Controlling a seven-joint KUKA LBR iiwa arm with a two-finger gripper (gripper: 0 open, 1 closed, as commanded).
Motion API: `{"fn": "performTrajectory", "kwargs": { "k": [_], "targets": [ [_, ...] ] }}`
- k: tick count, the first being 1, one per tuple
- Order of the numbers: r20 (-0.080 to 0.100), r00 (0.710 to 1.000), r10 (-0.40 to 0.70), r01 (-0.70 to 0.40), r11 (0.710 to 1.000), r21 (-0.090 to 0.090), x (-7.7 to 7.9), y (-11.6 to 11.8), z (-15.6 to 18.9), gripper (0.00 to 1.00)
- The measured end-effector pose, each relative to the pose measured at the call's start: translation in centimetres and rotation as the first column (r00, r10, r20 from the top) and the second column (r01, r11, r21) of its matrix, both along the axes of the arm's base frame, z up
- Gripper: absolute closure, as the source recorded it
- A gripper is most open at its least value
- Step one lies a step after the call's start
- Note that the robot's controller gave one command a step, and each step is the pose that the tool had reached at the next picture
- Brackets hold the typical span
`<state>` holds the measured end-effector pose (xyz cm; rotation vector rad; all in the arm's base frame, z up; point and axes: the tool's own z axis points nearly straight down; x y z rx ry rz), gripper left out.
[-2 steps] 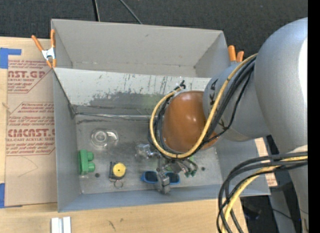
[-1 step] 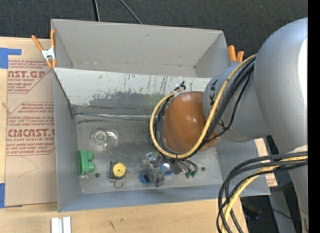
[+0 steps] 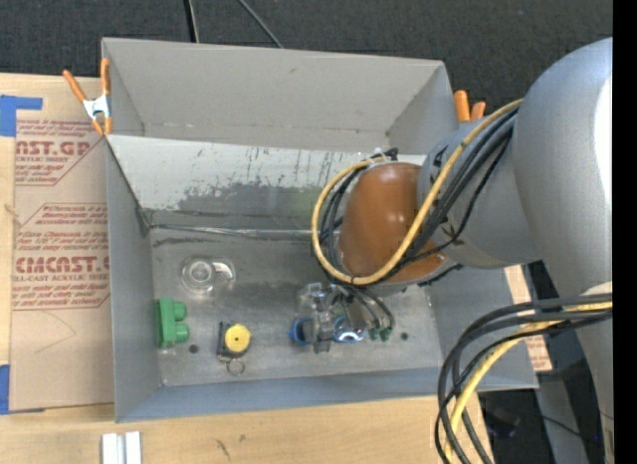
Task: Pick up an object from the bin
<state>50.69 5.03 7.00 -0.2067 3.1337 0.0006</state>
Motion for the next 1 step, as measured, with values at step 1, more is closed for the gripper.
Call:
{"fn": "performTrajectory", "kwargs": {
  "k": [1],
  "targets": [
    [0.006, 0.951, 0.309, -0.309, 0.951, -0.002, -0.54, 0.48, 14.27, 1.0]
  ]
}}
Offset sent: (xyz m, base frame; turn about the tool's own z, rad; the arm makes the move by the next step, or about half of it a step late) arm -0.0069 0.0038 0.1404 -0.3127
